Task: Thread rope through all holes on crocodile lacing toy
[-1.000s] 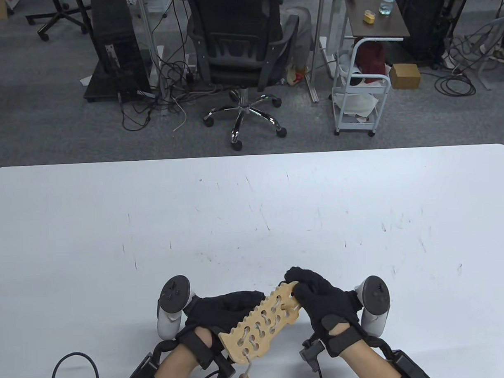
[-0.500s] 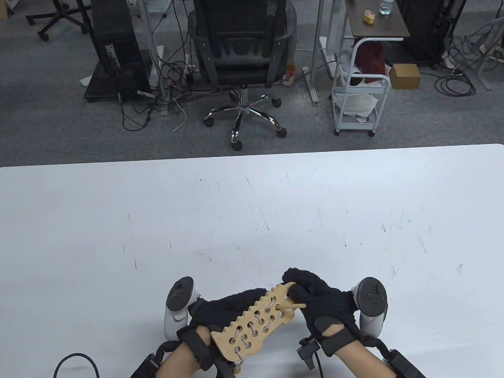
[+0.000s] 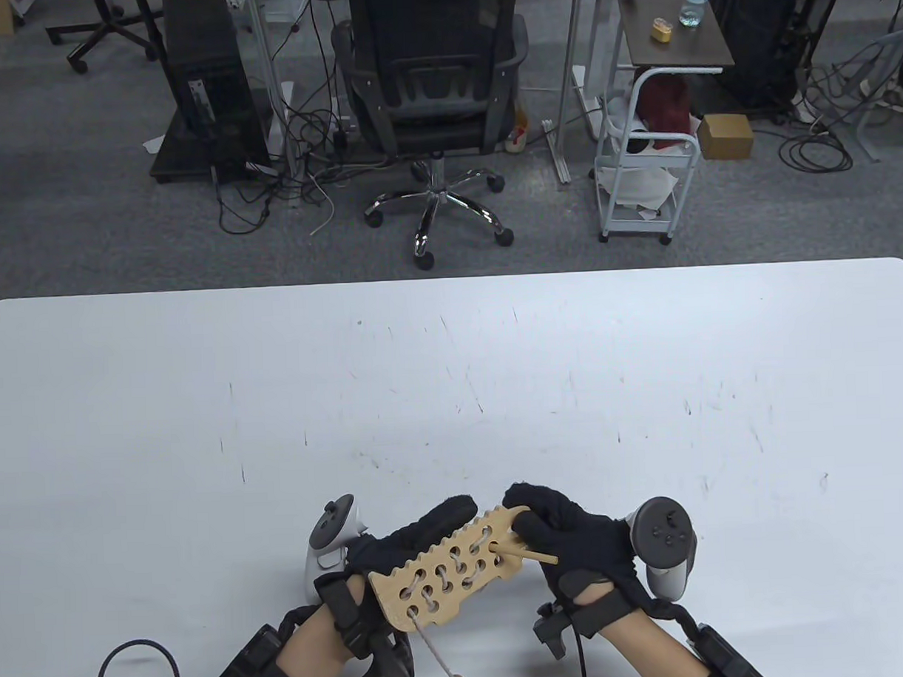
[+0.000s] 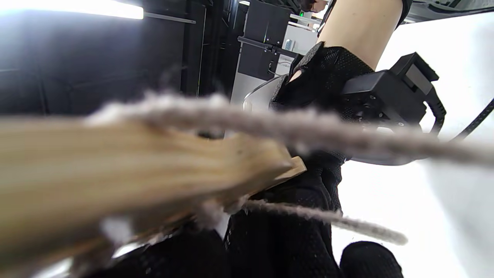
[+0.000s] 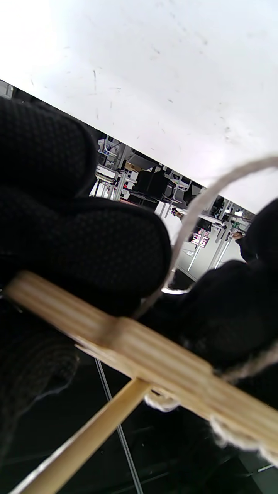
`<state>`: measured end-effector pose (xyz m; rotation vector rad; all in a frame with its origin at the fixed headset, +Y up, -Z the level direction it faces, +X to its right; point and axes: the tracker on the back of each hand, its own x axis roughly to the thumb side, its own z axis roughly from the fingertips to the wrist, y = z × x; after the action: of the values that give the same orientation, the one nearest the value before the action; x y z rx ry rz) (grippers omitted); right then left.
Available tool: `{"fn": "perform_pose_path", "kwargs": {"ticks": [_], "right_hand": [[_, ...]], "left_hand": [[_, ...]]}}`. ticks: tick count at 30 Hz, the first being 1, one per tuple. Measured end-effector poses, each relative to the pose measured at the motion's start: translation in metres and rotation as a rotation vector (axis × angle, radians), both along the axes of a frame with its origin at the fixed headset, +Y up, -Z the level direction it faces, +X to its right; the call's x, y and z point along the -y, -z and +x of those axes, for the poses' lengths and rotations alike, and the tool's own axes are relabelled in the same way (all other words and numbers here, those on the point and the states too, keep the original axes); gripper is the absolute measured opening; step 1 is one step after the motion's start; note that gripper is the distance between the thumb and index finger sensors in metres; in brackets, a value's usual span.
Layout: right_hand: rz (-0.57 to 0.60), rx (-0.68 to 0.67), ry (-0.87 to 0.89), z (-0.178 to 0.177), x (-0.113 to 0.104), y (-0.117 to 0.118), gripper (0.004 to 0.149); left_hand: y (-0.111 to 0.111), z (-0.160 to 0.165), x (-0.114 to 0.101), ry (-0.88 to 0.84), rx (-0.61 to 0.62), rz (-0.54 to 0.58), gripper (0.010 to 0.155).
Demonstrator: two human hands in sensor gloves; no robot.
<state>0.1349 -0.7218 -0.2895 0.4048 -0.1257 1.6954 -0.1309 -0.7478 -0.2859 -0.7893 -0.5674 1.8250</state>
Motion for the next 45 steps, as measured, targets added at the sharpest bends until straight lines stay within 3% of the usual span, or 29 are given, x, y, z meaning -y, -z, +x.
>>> {"fn": "perform_pose_path", "kwargs": {"ticks": [7,26,36,45], "right_hand": [[-0.059,-0.035,0.096,0.000,0.005,0.002,0.048],[-0.111,0.040,0.125,0.011,0.007,0.005,0.047],[-0.132,0.137,0.075,0.021,0.008,0.007,0.046],[-0.160,0.197,0.031,0.023,0.009,0.005,0.048]], "left_hand": [[0.003,-0.005,0.000,0.014,-0.027,0.010,0.067],[0.032,-0.068,-0.005,0.007,-0.326,0.041,0.065],[0.032,-0.096,-0.029,0.140,-0.506,0.231,0.067],[0.022,-0.089,-0.045,0.355,-0.608,0.465,0.064]]}}
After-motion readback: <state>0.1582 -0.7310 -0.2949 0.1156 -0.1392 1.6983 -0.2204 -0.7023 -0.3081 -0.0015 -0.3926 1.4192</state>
